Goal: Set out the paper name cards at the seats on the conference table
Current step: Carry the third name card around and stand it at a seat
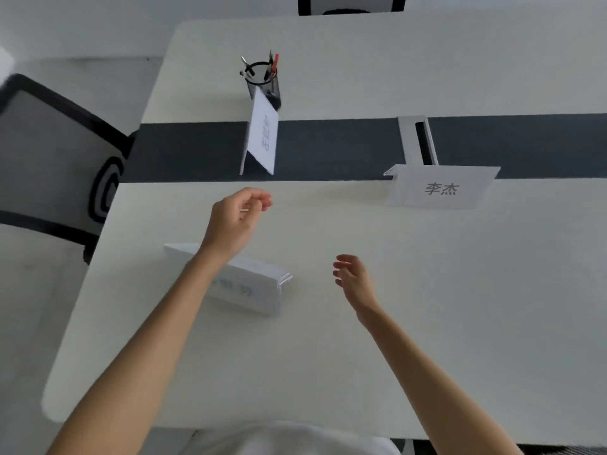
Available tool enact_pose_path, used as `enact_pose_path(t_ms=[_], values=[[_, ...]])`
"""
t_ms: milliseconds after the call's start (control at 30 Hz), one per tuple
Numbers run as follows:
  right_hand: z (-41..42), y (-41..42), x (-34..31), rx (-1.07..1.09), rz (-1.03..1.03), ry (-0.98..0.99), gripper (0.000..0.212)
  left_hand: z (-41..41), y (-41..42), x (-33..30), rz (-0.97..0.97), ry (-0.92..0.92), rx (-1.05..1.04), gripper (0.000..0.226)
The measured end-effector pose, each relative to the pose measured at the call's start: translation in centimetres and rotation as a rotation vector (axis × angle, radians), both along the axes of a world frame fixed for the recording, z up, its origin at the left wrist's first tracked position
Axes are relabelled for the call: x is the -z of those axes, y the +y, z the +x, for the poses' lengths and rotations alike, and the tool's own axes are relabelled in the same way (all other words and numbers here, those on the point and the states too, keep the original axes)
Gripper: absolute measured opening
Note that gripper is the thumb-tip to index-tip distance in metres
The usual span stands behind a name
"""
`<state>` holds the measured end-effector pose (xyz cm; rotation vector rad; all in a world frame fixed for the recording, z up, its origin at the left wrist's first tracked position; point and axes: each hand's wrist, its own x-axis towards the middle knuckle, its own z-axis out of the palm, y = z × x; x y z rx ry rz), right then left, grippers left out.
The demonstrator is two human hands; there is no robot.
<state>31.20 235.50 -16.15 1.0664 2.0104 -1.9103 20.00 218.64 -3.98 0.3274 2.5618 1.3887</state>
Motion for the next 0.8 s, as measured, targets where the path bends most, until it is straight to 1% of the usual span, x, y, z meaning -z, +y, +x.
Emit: enact_pose_path(t_ms=[167,267,300,367,467,500,600,667,733,800], values=[[-0.3,-6.4,-0.8,-0.007,-0.091,-0.038,0.026,-1.6,-8.5,1.0,-0.171,0.081,-0.106,0.028],[0.0,-9.4,-0.4,0.064,-0.101,-0.015,0.02,-2.2,-12.6,3.0,-0.24,0.082,-0.152,0.029],[0.2,-10.2,-0.3,0.1,-0.084,-0.006,0.021,-2.4,-13.7,3.7,-0.249,0.05,-0.168,0.029],[0.3,-11.4,0.0,0.183,-0.055,0.009,0.023,-2.7,-15.5,4.9,-0.239,-0.096,-0.162,0.032],[0.2,-13.1,0.1,0.329,-0.03,0.039,0.028,-3.4,-17.0,6.2,-0.098,-0.38,-0.021,0.027],[0.1,-13.6,0.0,0.379,-0.003,0.044,0.029,-3.6,-17.4,6.6,-0.054,-0.422,0.02,0.024],[0.0,-15.4,-0.8,0.472,0.055,0.061,0.039,-4.4,-18.1,7.0,-0.065,-0.479,0.123,0.025],[-0.1,-16.2,-1.5,0.518,0.066,0.085,0.044,-4.3,-17.9,6.4,-0.031,-0.602,0.164,0.025],[-0.2,-16.6,-2.5,0.55,0.067,0.078,0.039,-4.1,-17.8,6.4,-0.006,-0.698,0.198,0.031],[0.2,-17.0,-3.3,0.569,0.085,0.024,0.038,-4.1,-18.2,6.9,-0.014,-0.671,0.208,0.035]])
